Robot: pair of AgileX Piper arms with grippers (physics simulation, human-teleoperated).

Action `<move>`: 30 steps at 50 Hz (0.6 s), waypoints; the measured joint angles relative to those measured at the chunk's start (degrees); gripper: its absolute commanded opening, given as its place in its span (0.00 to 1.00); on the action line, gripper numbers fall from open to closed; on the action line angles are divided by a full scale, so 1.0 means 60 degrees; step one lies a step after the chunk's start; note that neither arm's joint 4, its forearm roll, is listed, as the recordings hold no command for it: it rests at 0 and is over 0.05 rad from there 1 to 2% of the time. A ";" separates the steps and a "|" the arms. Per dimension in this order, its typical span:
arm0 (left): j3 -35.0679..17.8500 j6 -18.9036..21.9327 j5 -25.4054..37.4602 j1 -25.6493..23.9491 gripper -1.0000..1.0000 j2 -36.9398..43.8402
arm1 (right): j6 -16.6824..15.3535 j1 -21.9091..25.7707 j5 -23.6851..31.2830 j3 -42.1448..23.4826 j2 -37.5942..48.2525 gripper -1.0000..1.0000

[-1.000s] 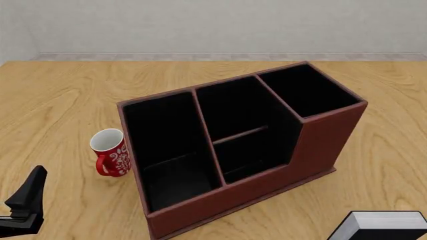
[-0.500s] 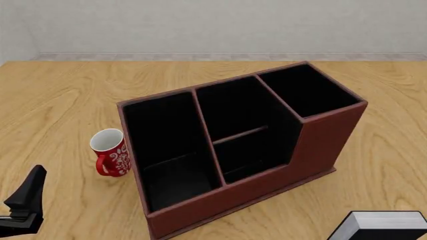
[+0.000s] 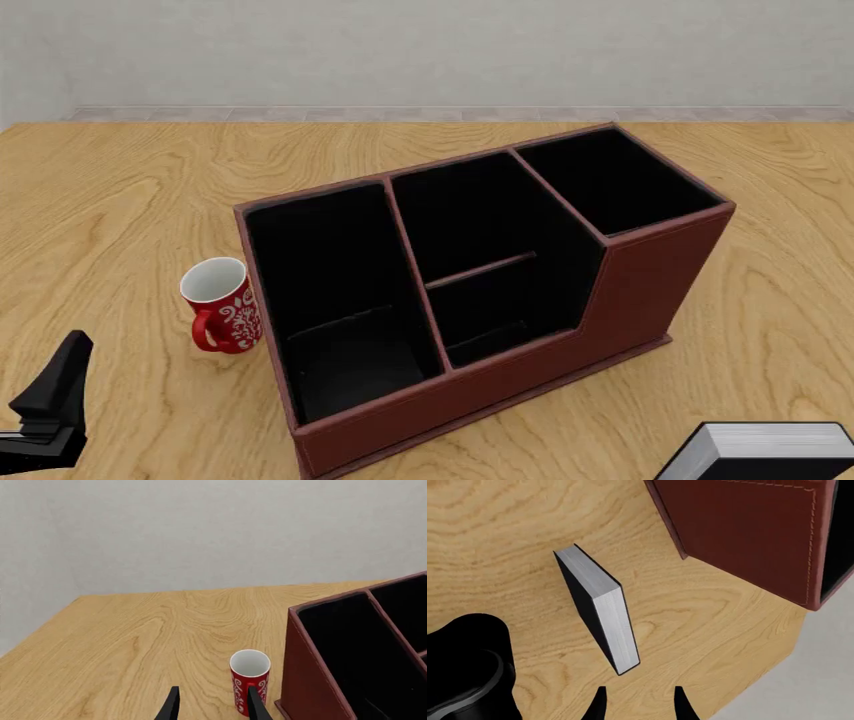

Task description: Pick up the book and place it in the right compartment of the caddy.

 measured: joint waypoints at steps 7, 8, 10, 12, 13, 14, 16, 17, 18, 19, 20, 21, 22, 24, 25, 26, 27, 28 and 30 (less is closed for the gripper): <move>0.0001 0.0024 0.0018 0.0021 1.00 0.0000 | 0.0072 0.0099 0.0000 0.0031 0.0018 1.00; 0.0001 0.0026 0.0022 0.0023 1.00 0.0000 | 0.0087 0.0117 0.0000 0.0034 0.0022 1.00; 0.0002 0.0029 0.0031 0.0027 1.00 0.0000 | 0.0112 0.0150 0.0000 0.0042 0.0032 1.00; 0.0002 0.0034 0.0039 0.0031 1.00 0.0000 | 0.0142 0.0187 0.0000 0.0049 0.0046 1.00; 0.0002 0.0035 0.0042 0.0034 1.00 0.0000 | 0.0159 0.0208 0.0000 0.0050 0.0055 1.00; 0.0002 0.0039 0.0046 0.0036 1.00 0.0000 | 0.0176 0.0229 0.0000 0.0051 0.0065 1.00; 0.0003 0.0044 0.0051 0.0040 1.00 0.0000 | 0.0208 0.0270 0.0000 0.0057 0.0085 1.00; 0.0003 0.0046 0.0053 0.0042 1.00 0.0000 | 0.0226 0.0291 0.0000 0.0061 0.0097 1.00; 0.0003 0.0046 0.0054 0.0044 1.00 0.0000 | 0.0241 0.0309 0.0000 0.0066 0.0108 1.00; 0.0003 0.0047 0.0056 0.0046 1.00 0.0000 | 0.0250 0.0325 0.0000 0.0071 0.0119 1.00; 0.0002 0.0049 0.0060 0.0046 1.00 0.0000 | 0.0263 0.0343 0.0000 0.0075 0.0131 1.00; 0.0001 0.0051 0.0065 0.0046 1.00 0.0000 | 0.0274 0.0360 0.0000 0.0078 0.0145 1.00; 0.0001 0.0053 0.0070 0.0046 1.00 0.0000 | 0.0285 0.0376 0.0000 0.0080 0.0157 1.00; 0.0000 0.0054 0.0078 0.0048 1.00 0.0001 | 0.0313 0.0414 0.0000 0.0085 0.0184 1.00; 0.0000 0.0053 0.0083 0.0049 1.00 0.0001 | 0.0320 0.0427 0.0000 0.0091 0.0197 1.00; 0.0000 0.0054 0.0087 0.0050 1.00 0.0001 | 0.0325 0.0437 0.0000 0.0099 0.0208 1.00; -0.0001 0.0054 0.0092 0.0051 1.00 0.0001 | 0.0335 0.0454 0.0000 0.0105 0.0221 1.00; -0.0001 0.0053 0.0096 0.0051 1.00 0.0001 | 0.0357 0.0479 0.0000 0.0110 0.0238 1.00; -0.0001 0.0053 0.0103 0.0055 1.00 0.0001 | 0.0385 0.0520 0.0000 0.0121 0.0268 1.00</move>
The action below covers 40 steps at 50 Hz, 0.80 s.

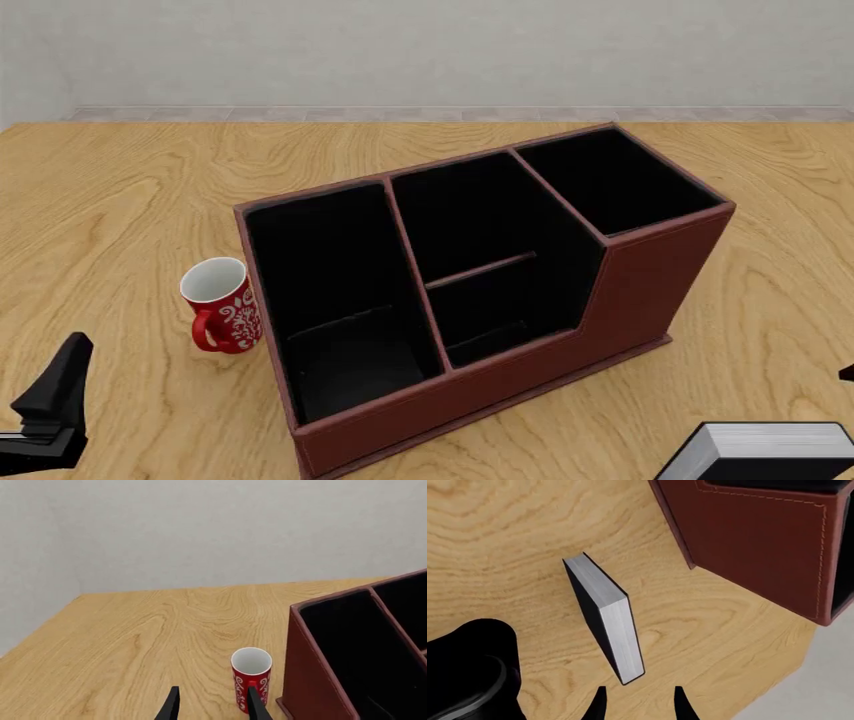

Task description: Pick up the book and place it in the right compartment of the caddy.

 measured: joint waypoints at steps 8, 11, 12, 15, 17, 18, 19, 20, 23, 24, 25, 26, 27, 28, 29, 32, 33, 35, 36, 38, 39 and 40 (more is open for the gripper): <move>0.0000 0.0005 0.0024 0.0021 1.00 0.0000 | 0.0096 0.0109 0.0000 0.0037 0.0100 1.00; 0.0000 0.0007 0.0032 0.0032 1.00 0.0000 | 0.0130 0.0142 0.0000 0.0052 0.0131 1.00; 0.0000 0.0008 0.0035 0.0034 1.00 0.0000 | 0.0139 0.0149 0.0000 0.0055 0.0141 1.00; 0.0000 0.0008 0.0045 0.0032 1.00 0.0000 | 0.0174 0.0179 0.0000 0.0056 0.0174 1.00; 0.0000 0.0007 0.0049 0.0031 1.00 0.0001 | 0.0194 0.0194 0.0000 0.0056 0.0198 1.00; 0.0000 0.0005 0.0050 0.0031 1.00 0.0001 | 0.0203 0.0199 0.0000 0.0055 0.0208 1.00; 0.0000 0.0005 0.0052 0.0031 1.00 0.0001 | 0.0214 0.0206 0.0000 0.0055 0.0220 1.00; 0.0000 0.0005 0.0053 0.0032 1.00 0.0001 | 0.0225 0.0213 0.0000 0.0054 0.0230 1.00; 0.0000 0.0009 0.0059 0.0039 1.00 0.0001 | 0.0275 0.0256 0.0000 0.0041 0.0265 1.00; 0.0000 0.0011 0.0061 0.0043 1.00 0.0001 | 0.0296 0.0275 0.0000 0.0036 0.0278 1.00; 0.0000 0.0013 0.0064 0.0045 1.00 0.0001 | 0.0313 0.0293 0.0000 0.0032 0.0290 1.00; 0.0000 0.0014 0.0066 0.0046 1.00 0.0001 | 0.0336 0.0316 0.0000 0.0029 0.0304 1.00; 0.0000 0.0015 0.0067 0.0048 1.00 0.0001 | 0.0366 0.0342 0.0000 0.0022 0.0321 1.00; 0.0000 0.0015 0.0067 0.0049 1.00 0.0001 | 0.0399 0.0375 0.0000 0.0015 0.0340 1.00; 0.0000 0.0016 0.0066 0.0050 1.00 0.0001 | 0.0429 0.0408 0.0000 0.0007 0.0357 1.00; -0.0001 0.0015 0.0063 0.0050 1.00 0.0001 | 0.0522 0.0502 0.0000 -0.0009 0.0411 1.00; -0.0001 0.0013 0.0062 0.0049 1.00 0.0001 | 0.0544 0.0531 0.0000 -0.0012 0.0424 1.00; -0.0001 0.0012 0.0062 0.0047 1.00 0.0001 | 0.0611 0.0606 0.0000 -0.0018 0.0455 1.00; -0.0001 0.0011 0.0063 0.0046 1.00 0.0001 | 0.0645 0.0644 0.0000 -0.0018 0.0470 1.00; -0.0001 0.0013 0.0067 0.0050 1.00 0.0001 | 0.0724 0.0726 0.0000 -0.0022 0.0504 1.00; -0.0001 0.0014 0.0069 0.0052 1.00 0.0001 | 0.0761 0.0764 0.0000 -0.0025 0.0520 1.00; -0.0001 0.0016 0.0072 0.0054 1.00 0.0001 | 0.0793 0.0797 0.0000 -0.0028 0.0535 1.00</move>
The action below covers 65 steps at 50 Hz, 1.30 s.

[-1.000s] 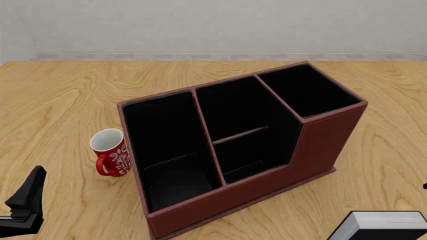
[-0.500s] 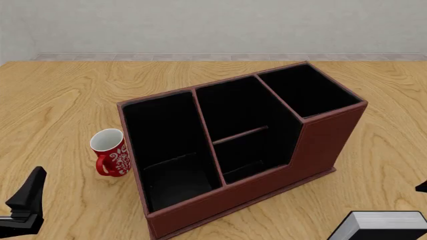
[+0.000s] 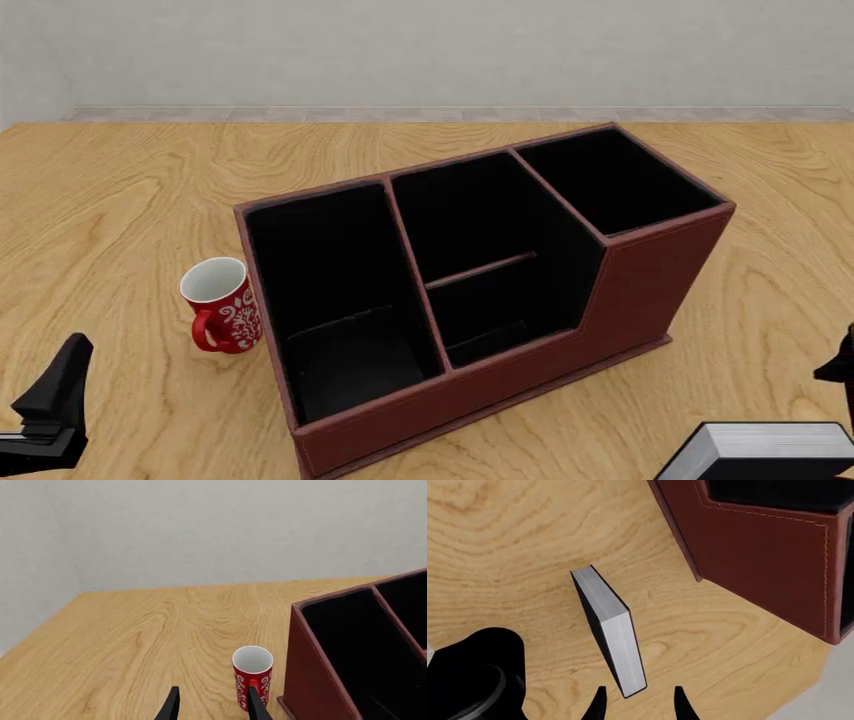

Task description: Pick up the book and place it in the right compartment of the caddy.

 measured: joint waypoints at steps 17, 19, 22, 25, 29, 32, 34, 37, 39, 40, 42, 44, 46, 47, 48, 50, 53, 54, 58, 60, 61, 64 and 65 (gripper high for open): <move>0.0001 0.0018 0.0032 0.0053 1.00 -0.0001 | 0.0736 0.0681 -0.0004 -0.0046 0.0303 1.00; 0.0002 0.0019 0.0036 0.0058 1.00 -0.0001 | 0.0808 0.0744 -0.0005 -0.0042 0.0333 1.00; 0.0002 0.0021 0.0042 0.0064 1.00 -0.0001 | 0.0907 0.0821 -0.0013 -0.0030 0.0374 1.00; 0.0002 0.0022 0.0048 0.0071 1.00 -0.0001 | 0.1031 0.0918 -0.0044 -0.0016 0.0428 1.00; 0.0003 0.0021 0.0052 0.0081 1.00 -0.0001 | 0.1215 0.1053 -0.0164 0.0056 0.0535 1.00; 0.0003 0.0021 0.0057 0.0085 1.00 -0.0001 | 0.1342 0.1140 -0.0319 0.0149 0.0636 1.00; 0.0003 0.0021 0.0059 0.0089 1.00 -0.0001 | 0.1434 0.1194 -0.0440 0.0215 0.0721 1.00; 0.0003 0.0020 0.0060 0.0094 1.00 -0.0002 | 0.1562 0.1266 -0.0639 0.0304 0.0861 1.00; 0.0003 0.0021 0.0063 0.0099 1.00 -0.0002 | 0.1651 0.1319 -0.0773 0.0349 0.0963 1.00; 0.0003 0.0022 0.0064 0.0102 1.00 -0.0002 | 0.1693 0.1344 -0.0832 0.0369 0.1010 1.00; 0.0003 0.0024 0.0066 0.0109 1.00 -0.0002 | 0.1771 0.1391 -0.0944 0.0406 0.1099 1.00; 0.0003 0.0026 0.0069 0.0120 1.00 -0.0002 | 0.1839 0.1430 -0.1052 0.0447 0.1181 1.00; 0.0003 0.0030 0.0073 0.0131 1.00 -0.0002 | 0.1913 0.1481 -0.1162 0.0491 0.1265 1.00; 0.0003 0.0031 0.0074 0.0135 1.00 -0.0002 | 0.1948 0.1505 -0.1219 0.0516 0.1305 1.00; 0.0003 0.0032 0.0076 0.0138 1.00 -0.0002 | 0.1988 0.1535 -0.1274 0.0542 0.1346 1.00; 0.0003 0.0033 0.0079 0.0144 1.00 -0.0002 | 0.2066 0.1593 -0.1375 0.0595 0.1422 1.00; 0.0003 0.0035 0.0083 0.0148 1.00 -0.0002 | 0.2187 0.1690 -0.1514 0.0660 0.1528 1.00; 0.0003 0.0036 0.0084 0.0149 1.00 -0.0002 | 0.2227 0.1722 -0.1557 0.0682 0.1561 1.00; 0.0003 0.0040 0.0087 0.0154 1.00 -0.0002 | 0.2410 0.1866 -0.1709 0.0753 0.1690 1.00; 0.0003 0.0040 0.0088 0.0157 1.00 -0.0002 | 0.2518 0.1938 -0.1770 0.0779 0.1756 1.00; 0.0003 0.0041 0.0089 0.0158 1.00 -0.0002 | 0.2569 0.1971 -0.1795 0.0789 0.1786 1.00; 0.0003 0.0040 0.0090 0.0160 1.00 -0.0002 | 0.2692 0.2064 -0.1839 0.0810 0.1861 0.00; 0.0003 0.0041 0.0090 0.0161 1.00 -0.0002 | 0.2719 0.2092 -0.1862 0.0799 0.1879 0.00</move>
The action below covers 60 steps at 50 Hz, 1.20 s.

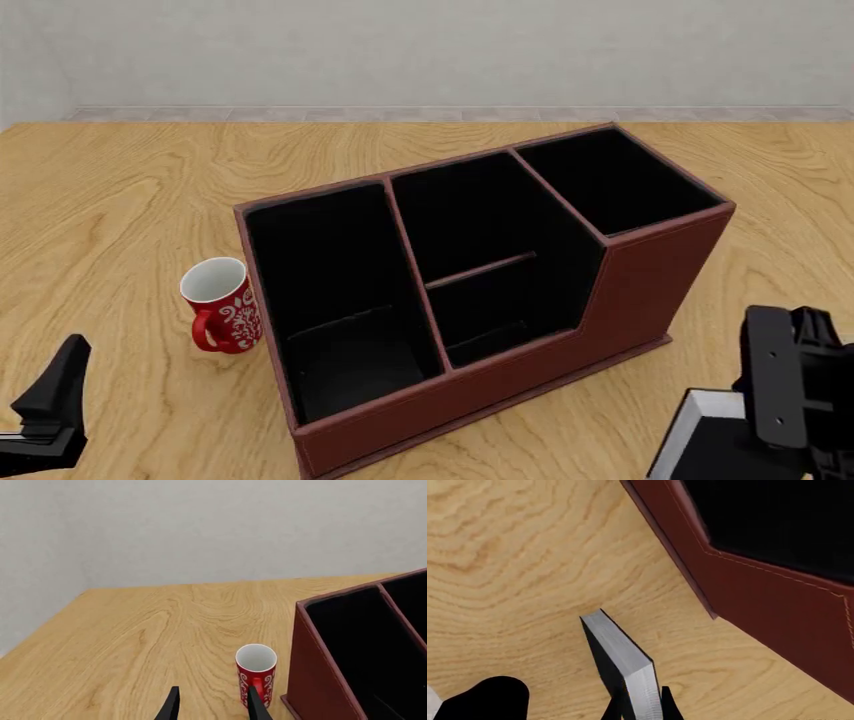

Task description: Pick up the book and place it in the right compartment of the caddy.

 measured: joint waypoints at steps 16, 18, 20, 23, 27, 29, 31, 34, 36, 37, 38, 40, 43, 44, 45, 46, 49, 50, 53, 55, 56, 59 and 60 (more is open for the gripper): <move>0.0000 -0.0018 -0.0016 -0.0001 1.00 0.0000 | 0.0596 0.0557 0.0362 -0.0259 0.0057 0.00; 0.0000 -0.0017 -0.0017 -0.0002 1.00 0.0000 | 0.0656 0.0581 0.0418 -0.0281 0.0063 0.00; 0.0000 -0.0020 -0.0022 -0.0003 1.00 0.0000 | 0.0697 0.0596 0.0470 -0.0299 0.0065 0.00; 0.0000 -0.0025 -0.0028 -0.0004 1.00 0.0000 | 0.0754 0.0633 0.0562 -0.0336 0.0054 0.00; 0.0000 -0.0030 -0.0033 -0.0005 1.00 0.0000 | 0.0888 0.0728 0.0726 -0.0436 0.0013 0.00; 0.0000 -0.0028 -0.0035 -0.0005 1.00 0.0000 | 0.0985 0.0796 0.0822 -0.0498 -0.0010 0.00; 0.0000 -0.0029 -0.0037 -0.0004 1.00 0.0000 | 0.1084 0.0863 0.0925 -0.0568 -0.0040 0.00; 0.0000 -0.0032 -0.0044 -0.0005 1.00 0.0000 | 0.1213 0.0944 0.1095 -0.0675 -0.0095 0.00; 0.0000 -0.0034 -0.0049 -0.0007 1.00 0.0000 | 0.1278 0.0969 0.1218 -0.0749 -0.0147 0.00; 0.0000 -0.0036 -0.0052 -0.0008 1.00 0.0000 | 0.1308 0.0981 0.1278 -0.0785 -0.0174 0.00; 0.0000 -0.0037 -0.0055 -0.0008 1.00 0.0000 | 0.1333 0.0987 0.1334 -0.0818 -0.0201 0.00; 0.0000 -0.0043 -0.0062 -0.0011 1.00 0.0000 | 0.1385 0.0995 0.1433 -0.0872 -0.0253 0.00; 0.0000 -0.0049 -0.0070 -0.0015 1.00 0.0000 | 0.1436 0.0995 0.1552 -0.0932 -0.0324 0.00; 0.0000 -0.0050 -0.0072 -0.0017 1.00 0.0000 | 0.1449 0.0992 0.1585 -0.0946 -0.0347 0.00; 0.0000 -0.0052 -0.0075 -0.0017 1.00 0.0000 | 0.1461 0.0989 0.1613 -0.0956 -0.0368 0.00; 0.0000 -0.0054 -0.0079 -0.0018 1.00 0.0000 | 0.1492 0.1000 0.1639 -0.0970 -0.0384 0.00; 0.0000 -0.0060 -0.0089 -0.0017 1.00 0.0000 | 0.1561 0.1027 0.1704 -0.1003 -0.0431 0.00; 0.0000 -0.0060 -0.0092 -0.0017 1.00 0.0000 | 0.1584 0.1036 0.1722 -0.1010 -0.0445 0.00; 0.0000 -0.0061 -0.0098 -0.0017 1.00 0.0000 | 0.1648 0.1062 0.1766 -0.1033 -0.0480 0.00; 0.0000 -0.0061 -0.0103 -0.0018 1.00 0.0000 | 0.1718 0.1108 0.1790 -0.1065 -0.0493 0.00; 0.0000 -0.0061 -0.0107 -0.0017 1.00 0.0000 | 0.1762 0.1138 0.1800 -0.1089 -0.0497 0.00; -0.0001 -0.0063 -0.0117 -0.0015 1.00 0.0000 | 0.1906 0.1219 0.1826 -0.1178 -0.0502 0.00; -0.0001 -0.0064 -0.0120 -0.0016 1.00 0.0000 | 0.1973 0.1251 0.1834 -0.1228 -0.0500 0.00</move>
